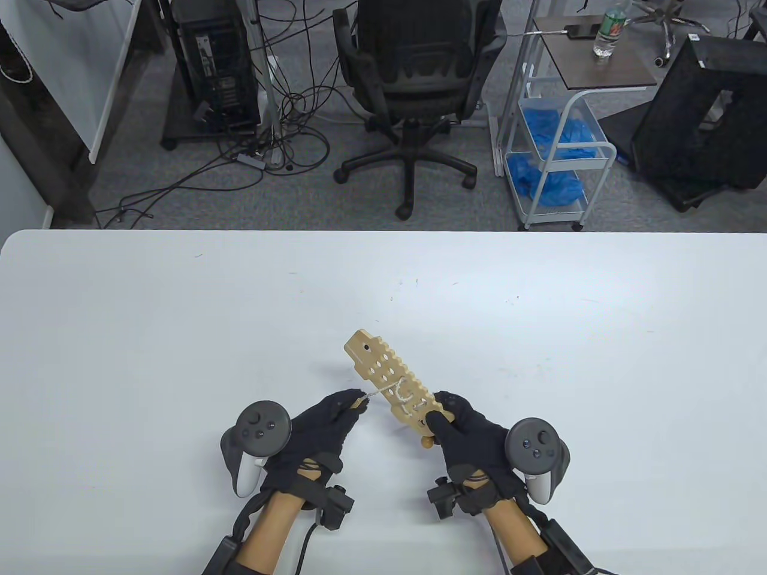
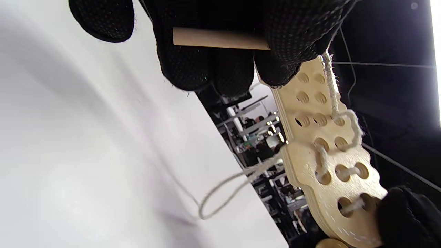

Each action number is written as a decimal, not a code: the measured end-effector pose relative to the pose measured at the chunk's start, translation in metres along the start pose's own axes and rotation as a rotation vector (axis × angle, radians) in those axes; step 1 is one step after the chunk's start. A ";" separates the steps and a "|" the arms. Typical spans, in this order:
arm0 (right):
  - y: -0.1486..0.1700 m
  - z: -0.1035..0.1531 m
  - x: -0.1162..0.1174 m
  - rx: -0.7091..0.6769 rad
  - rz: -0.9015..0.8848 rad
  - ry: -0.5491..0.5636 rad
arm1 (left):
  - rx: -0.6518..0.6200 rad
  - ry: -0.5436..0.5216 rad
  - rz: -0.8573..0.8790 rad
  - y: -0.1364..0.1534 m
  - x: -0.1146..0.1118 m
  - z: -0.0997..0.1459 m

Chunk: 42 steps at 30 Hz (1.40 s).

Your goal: Remove rope from all holes on crocodile lacing toy

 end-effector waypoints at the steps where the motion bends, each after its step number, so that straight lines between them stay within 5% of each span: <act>1: 0.003 -0.001 -0.002 0.015 -0.013 0.008 | 0.004 -0.009 -0.011 0.001 0.002 0.000; 24: 0.060 -0.009 -0.065 0.325 -0.211 0.257 | 0.098 -0.203 0.045 0.035 0.051 -0.003; 30: 0.075 -0.006 -0.082 0.392 -0.236 0.324 | 0.121 -0.179 0.327 0.050 0.053 -0.004; 42: 0.085 -0.002 -0.092 0.454 -0.344 0.388 | 0.210 -0.293 0.339 0.070 0.072 0.003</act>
Point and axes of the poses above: the tracker on the back of each hand, its own y axis roughly to the little-finger side, its own z axis roughly from the fingertips to the wrist, x = y × z, the point moved 4 cm from there along -z, roughly from the wrist to the fingertips
